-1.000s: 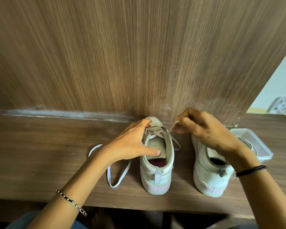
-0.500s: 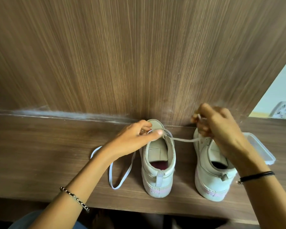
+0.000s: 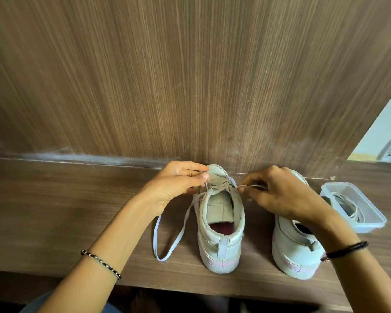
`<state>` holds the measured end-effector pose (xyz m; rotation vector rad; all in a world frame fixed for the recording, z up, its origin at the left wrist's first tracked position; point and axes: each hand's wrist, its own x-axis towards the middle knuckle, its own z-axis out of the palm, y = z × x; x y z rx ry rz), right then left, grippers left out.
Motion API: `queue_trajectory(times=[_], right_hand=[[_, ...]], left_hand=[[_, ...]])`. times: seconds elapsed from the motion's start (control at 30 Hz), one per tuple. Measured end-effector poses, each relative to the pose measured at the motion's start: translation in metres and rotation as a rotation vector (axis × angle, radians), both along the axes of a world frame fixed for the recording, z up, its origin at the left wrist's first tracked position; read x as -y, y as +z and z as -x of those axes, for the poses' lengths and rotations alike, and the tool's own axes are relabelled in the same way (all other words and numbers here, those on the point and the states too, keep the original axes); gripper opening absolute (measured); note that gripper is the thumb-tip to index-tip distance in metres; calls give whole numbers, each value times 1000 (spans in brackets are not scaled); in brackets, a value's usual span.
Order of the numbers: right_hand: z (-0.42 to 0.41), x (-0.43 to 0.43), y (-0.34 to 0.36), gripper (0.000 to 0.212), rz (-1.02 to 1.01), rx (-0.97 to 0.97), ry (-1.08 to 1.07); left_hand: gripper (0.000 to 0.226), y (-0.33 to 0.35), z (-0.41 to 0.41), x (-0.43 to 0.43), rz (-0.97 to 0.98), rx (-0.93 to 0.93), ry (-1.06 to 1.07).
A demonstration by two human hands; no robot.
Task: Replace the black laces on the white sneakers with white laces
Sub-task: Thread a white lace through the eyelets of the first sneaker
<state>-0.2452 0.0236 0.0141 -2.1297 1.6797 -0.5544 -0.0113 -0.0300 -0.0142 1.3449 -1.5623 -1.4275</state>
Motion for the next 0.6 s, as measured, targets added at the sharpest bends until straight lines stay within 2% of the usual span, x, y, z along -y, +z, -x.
queue_trajectory(times=[0.13,0.3,0.37,0.47,0.5,0.57,0.6], right_hand=[[-4,-1,1,18,-17,97,-78],[-6,-2,9,31,66,497,-297],[-7,-1,13,34,61,810,-329],[-8,0,21,29,-15,1479,-270],[-6,0,23,27,-40,1650,-238],[-3,0,24,18,-72,1851,-195],[-1,0,24,13,-98,1887,-188]], left_hand=[[25,1,-2,1,3,-106,3],[29,4,-1,1,15,-152,-7],[32,4,-2,0,27,-147,-9],[36,4,-3,0,57,-126,4],[37,4,-3,0,66,-121,11],[37,4,-3,0,85,-109,24],[36,5,-3,0,93,-102,33]])
